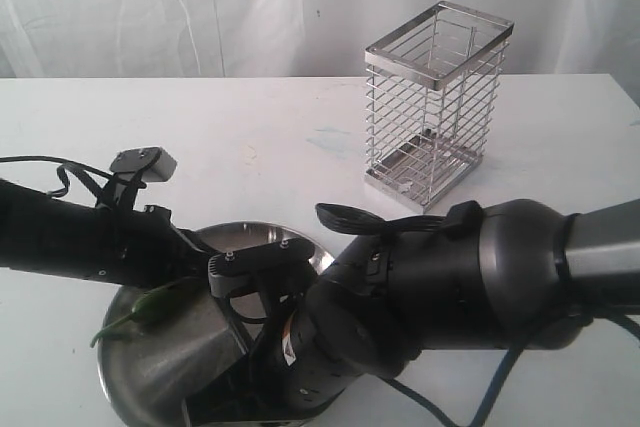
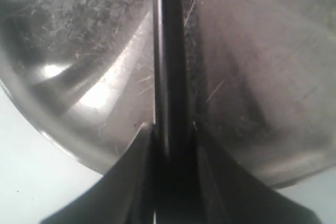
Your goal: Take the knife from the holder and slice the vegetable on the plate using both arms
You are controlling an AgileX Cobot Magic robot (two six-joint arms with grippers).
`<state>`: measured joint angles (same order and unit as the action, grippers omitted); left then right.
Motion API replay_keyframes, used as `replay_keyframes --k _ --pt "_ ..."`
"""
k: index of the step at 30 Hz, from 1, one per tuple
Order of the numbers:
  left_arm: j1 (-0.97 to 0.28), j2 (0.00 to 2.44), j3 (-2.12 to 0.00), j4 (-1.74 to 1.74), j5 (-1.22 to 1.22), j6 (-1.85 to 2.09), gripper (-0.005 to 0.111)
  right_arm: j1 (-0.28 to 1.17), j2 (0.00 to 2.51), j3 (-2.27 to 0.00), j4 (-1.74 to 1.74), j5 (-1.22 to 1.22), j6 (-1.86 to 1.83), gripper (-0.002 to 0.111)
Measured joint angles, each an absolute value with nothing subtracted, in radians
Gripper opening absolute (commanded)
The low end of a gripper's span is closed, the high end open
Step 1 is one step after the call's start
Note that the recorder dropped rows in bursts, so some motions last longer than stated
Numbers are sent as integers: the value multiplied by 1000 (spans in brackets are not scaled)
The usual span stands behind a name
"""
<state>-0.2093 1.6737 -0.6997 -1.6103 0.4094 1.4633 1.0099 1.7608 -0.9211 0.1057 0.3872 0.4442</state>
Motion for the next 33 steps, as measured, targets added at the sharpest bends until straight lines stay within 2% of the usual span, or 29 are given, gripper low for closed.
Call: replay_keyframes --k 19,33 --pt "-209 1765 -702 -1661 380 1505 0 1010 1768 -921 95 398 444 0" --pt "-211 1763 -700 -1523 413 1317 0 1012 1735 -921 51 545 425 0"
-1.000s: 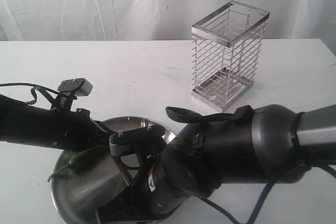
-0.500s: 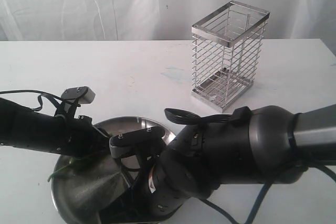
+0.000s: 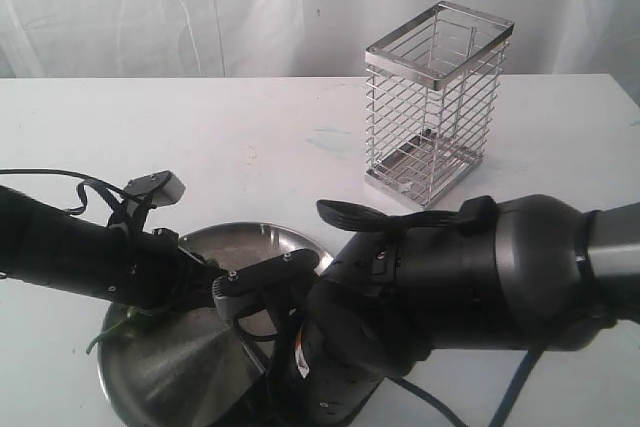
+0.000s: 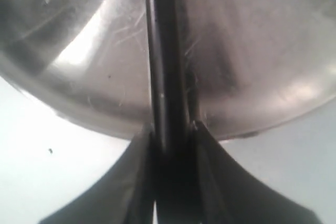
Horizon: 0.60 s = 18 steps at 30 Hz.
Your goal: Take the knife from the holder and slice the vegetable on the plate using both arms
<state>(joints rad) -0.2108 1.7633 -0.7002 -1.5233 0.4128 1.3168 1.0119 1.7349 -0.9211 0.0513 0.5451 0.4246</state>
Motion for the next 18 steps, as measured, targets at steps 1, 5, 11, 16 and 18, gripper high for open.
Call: replay_keyframes --k 1,5,11,16,18 --pt "-211 1763 -700 -1523 413 1312 0 1013 1729 -921 52 562 424 0" --pt "-213 1761 -706 -1508 411 1308 0 1016 1720 -921 43 592 420 0" --pt "-213 1706 -730 -1439 318 1308 0 1016 1719 -921 40 601 438 0" --pt "-211 1527 -755 -1422 293 1308 0 1009 1719 -921 36 600 453 0" --pt "-211 1444 -757 -1422 292 1297 0 1009 1719 -921 36 582 454 0"
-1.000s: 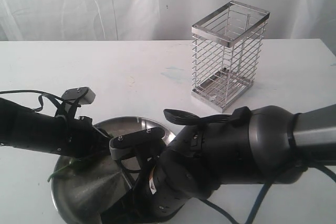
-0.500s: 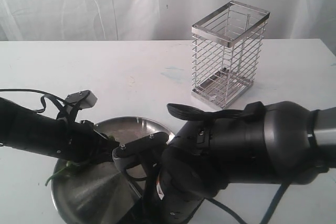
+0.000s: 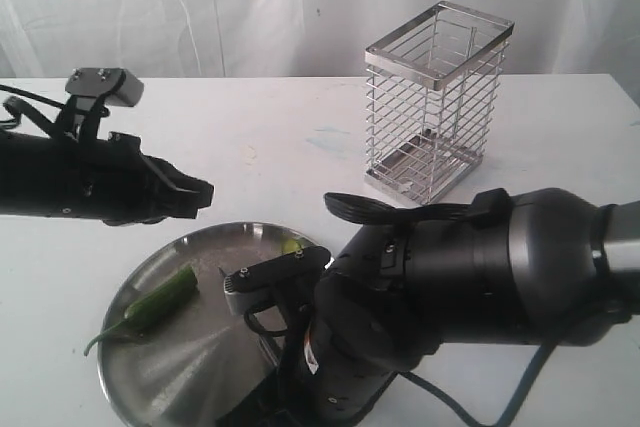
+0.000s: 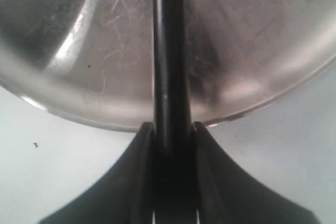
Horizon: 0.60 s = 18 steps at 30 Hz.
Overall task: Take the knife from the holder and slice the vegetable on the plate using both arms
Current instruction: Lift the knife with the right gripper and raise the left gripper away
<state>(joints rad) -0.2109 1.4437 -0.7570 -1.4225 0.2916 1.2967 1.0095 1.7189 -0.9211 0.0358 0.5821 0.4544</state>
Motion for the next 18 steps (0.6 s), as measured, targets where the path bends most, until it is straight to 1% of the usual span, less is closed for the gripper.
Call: replay_keyframes --k 4,10,18 --pt "-211 1340 -722 -1422 273 1264 0 1009 1719 -921 36 568 456 0" --pt "-211 1305 -684 -1421 212 1256 0 1019 1701 -921 38 596 460 0" --pt "-211 1290 -680 -1421 198 1256 0 1039 1530 -921 -28 617 460 0"
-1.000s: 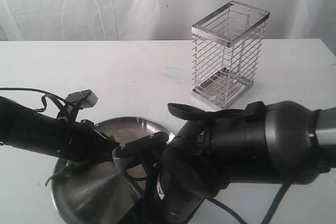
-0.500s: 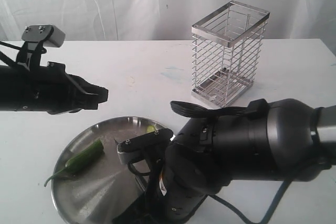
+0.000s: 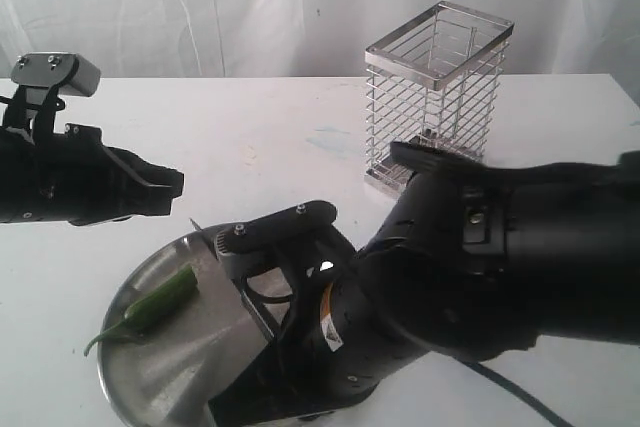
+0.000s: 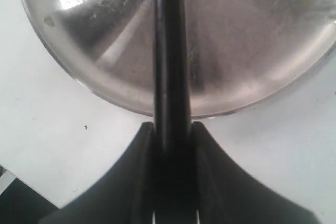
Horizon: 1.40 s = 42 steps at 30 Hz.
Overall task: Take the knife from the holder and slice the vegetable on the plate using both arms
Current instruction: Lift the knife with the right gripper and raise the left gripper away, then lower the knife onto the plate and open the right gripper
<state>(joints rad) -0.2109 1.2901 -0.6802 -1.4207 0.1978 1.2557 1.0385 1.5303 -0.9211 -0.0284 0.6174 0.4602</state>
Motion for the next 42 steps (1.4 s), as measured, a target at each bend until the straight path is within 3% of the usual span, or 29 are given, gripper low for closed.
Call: replay_keyframes --k 15,28,42 --pt "-211 1290 -680 -1372 182 1183 0 1039 1373 -752 -73 365 520 0" --pt "-211 1290 -680 -1394 90 1159 0 1007 1565 -718 -74 129 672 0" --pt "-211 1290 -680 -1415 59 1140 0 963 1716 -866 -43 136 703 0"
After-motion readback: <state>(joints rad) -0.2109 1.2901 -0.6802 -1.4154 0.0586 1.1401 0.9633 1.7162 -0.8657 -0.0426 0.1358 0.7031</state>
